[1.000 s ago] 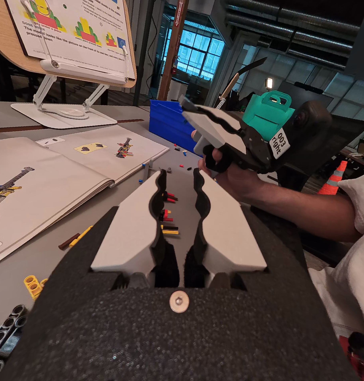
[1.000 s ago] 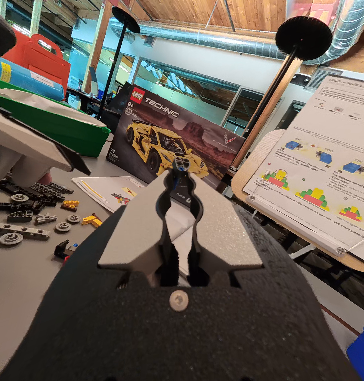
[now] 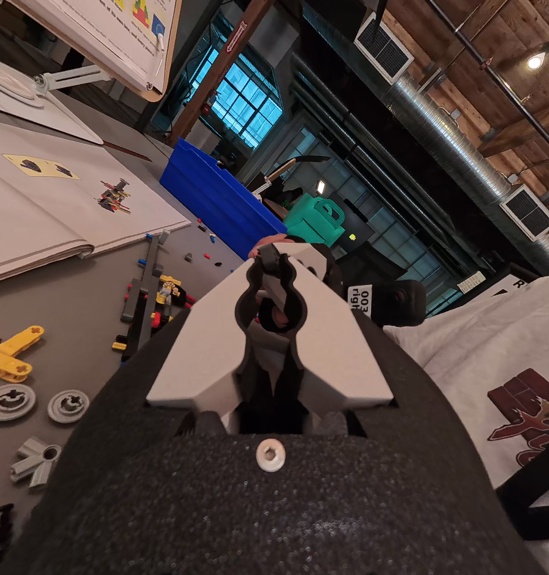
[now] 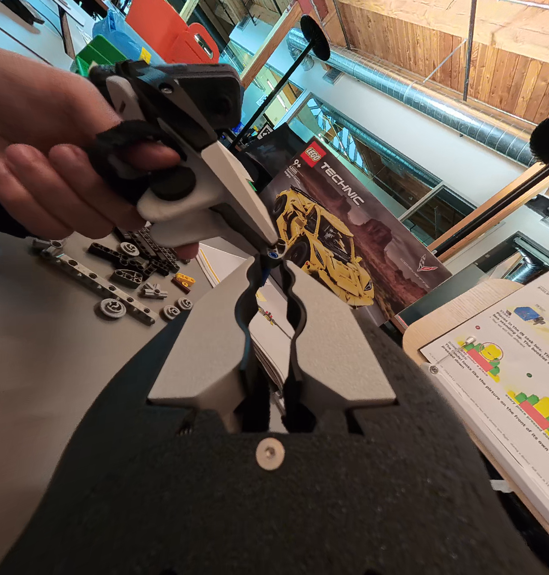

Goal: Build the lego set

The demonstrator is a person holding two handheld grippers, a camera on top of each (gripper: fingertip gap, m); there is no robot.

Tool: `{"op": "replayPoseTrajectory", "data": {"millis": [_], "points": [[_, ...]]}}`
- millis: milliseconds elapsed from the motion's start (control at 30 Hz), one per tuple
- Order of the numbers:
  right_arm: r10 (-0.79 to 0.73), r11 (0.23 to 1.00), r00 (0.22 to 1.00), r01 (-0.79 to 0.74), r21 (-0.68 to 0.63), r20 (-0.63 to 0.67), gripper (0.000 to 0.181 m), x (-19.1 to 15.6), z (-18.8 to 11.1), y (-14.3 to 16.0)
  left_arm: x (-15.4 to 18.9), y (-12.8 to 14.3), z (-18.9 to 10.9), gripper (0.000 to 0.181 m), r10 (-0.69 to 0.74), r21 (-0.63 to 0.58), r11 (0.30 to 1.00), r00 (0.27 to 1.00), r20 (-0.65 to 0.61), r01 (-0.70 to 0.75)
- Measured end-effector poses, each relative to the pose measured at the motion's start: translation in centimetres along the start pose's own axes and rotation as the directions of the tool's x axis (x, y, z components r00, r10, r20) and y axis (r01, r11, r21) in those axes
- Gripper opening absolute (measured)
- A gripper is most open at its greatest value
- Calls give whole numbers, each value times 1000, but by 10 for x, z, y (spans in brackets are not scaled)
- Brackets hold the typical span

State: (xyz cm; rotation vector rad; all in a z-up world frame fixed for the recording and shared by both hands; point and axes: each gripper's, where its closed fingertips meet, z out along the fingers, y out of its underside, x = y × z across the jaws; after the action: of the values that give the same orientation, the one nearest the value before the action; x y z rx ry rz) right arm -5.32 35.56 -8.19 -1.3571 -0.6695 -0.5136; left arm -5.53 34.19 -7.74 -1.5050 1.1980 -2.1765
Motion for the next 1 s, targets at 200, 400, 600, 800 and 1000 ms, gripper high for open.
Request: {"op": "replayPoseTrajectory", "data": {"millis": [200, 400, 600, 800, 1000], "points": [[21, 998, 1000, -21, -59, 5, 11, -8, 6, 8, -10, -1, -5, 7, -3, -5, 1000, 999, 33, 3], [221, 972, 973, -213, -99, 71, 16, -13, 2, 9, -14, 5, -7, 7, 24, -47, 999, 998, 58, -21], [758, 613, 651, -693, -380, 36, 21, 23, -65, 48, -22, 21, -9, 7, 231, -172, 964, 960, 158, -204], [756, 329, 646, -512, -793, -104, 29, -44, -153, 91, -25, 43, 0, 7, 457, -326, 865, 868, 194, -382], [675, 309, 721, -470, -827, -158, 16, -64, -153, 96, -25, 45, 1, 7, 478, -343, 851, 856, 195, -397]]}}
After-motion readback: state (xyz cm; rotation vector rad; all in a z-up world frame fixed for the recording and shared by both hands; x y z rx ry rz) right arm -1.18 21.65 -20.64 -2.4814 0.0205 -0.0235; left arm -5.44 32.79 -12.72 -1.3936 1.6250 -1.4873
